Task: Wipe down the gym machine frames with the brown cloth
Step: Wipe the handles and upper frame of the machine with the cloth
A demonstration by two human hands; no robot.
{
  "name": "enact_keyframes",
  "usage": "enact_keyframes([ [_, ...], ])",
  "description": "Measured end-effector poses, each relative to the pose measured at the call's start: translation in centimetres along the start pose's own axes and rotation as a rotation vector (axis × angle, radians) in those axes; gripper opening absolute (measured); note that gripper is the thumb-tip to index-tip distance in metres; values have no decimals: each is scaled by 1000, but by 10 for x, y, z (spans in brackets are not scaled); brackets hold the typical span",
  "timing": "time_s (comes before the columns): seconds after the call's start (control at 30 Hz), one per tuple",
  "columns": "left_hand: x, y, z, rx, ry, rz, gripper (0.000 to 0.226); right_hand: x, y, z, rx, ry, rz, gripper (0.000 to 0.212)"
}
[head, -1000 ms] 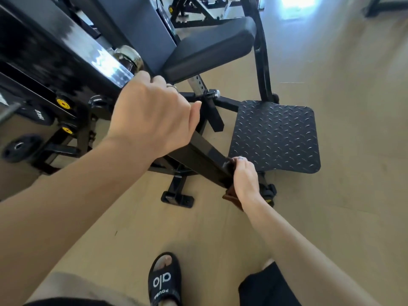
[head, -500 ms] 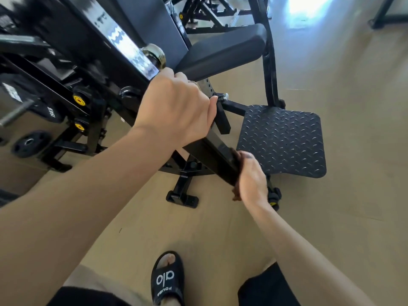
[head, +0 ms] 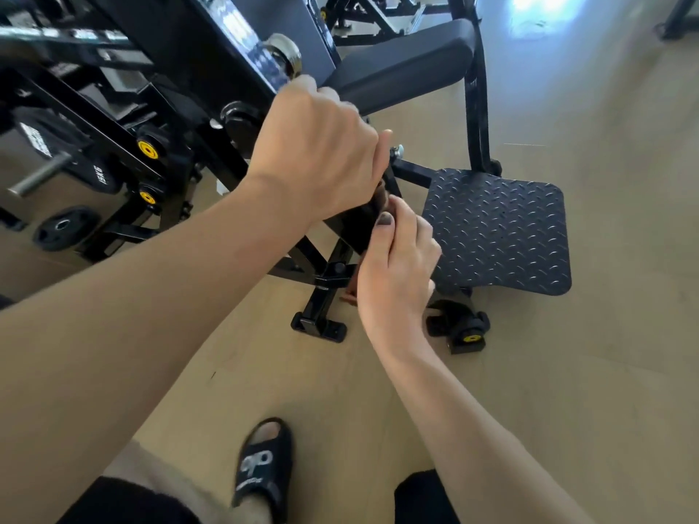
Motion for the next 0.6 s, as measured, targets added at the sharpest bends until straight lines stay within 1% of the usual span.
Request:
enact_keyframes([
  [0.07, -1, -3, 1, -17, -17, 0, 63, -6, -8, -4, -117, -90, -108, 40],
  [0.13, -1, -5, 1, -26, -62, 24, 63, -22, -16, -7, -178, -96, -182, 42],
  [0.23, -5, -9, -4, -179, -167, 86, 49, -55, -26, -11, -215, -68, -227, 43],
  [0.3, -15, -27, -2, -364, -261, 71, 35, -81, -35, -15, -262, -58, -192, 42],
  [0.33, -26, -44, 2, -464, -344, 102, 30, -95, -43, -16, -285, -26, -158, 41],
  [0.4, -55, -88, 25, -633, -504, 260, 26, -130, -63, -11, -280, 96, -31, 36],
  [0.43, -72, -108, 47, -649, -543, 354, 24, -148, -72, -4, -241, 160, 75, 32],
  [0.47, -88, -122, 76, -582, -555, 450, 21, -166, -81, 7, -188, 213, 197, 28],
  [0.5, -105, -130, 112, -441, -541, 527, 18, -183, -89, 18, -140, 259, 311, 26],
  [0.53, -120, -132, 153, -259, -512, 556, 21, -197, -94, 29, -106, 297, 404, 27],
  [0.57, -131, -133, 194, -81, -495, 537, 26, -206, -96, 39, -79, 321, 475, 29],
  [0.6, -136, -133, 229, 72, -511, 480, 31, -211, -95, 48, -59, 327, 520, 32],
])
Point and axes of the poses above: each hand's wrist, its own y-axis towards the middle knuckle, its own z-axis out of the palm, x = y × z, the point moved 7 cm from there along y, towards the middle knuckle, and after that the axes turned 7 degrees about x, right-handed, at the moved point
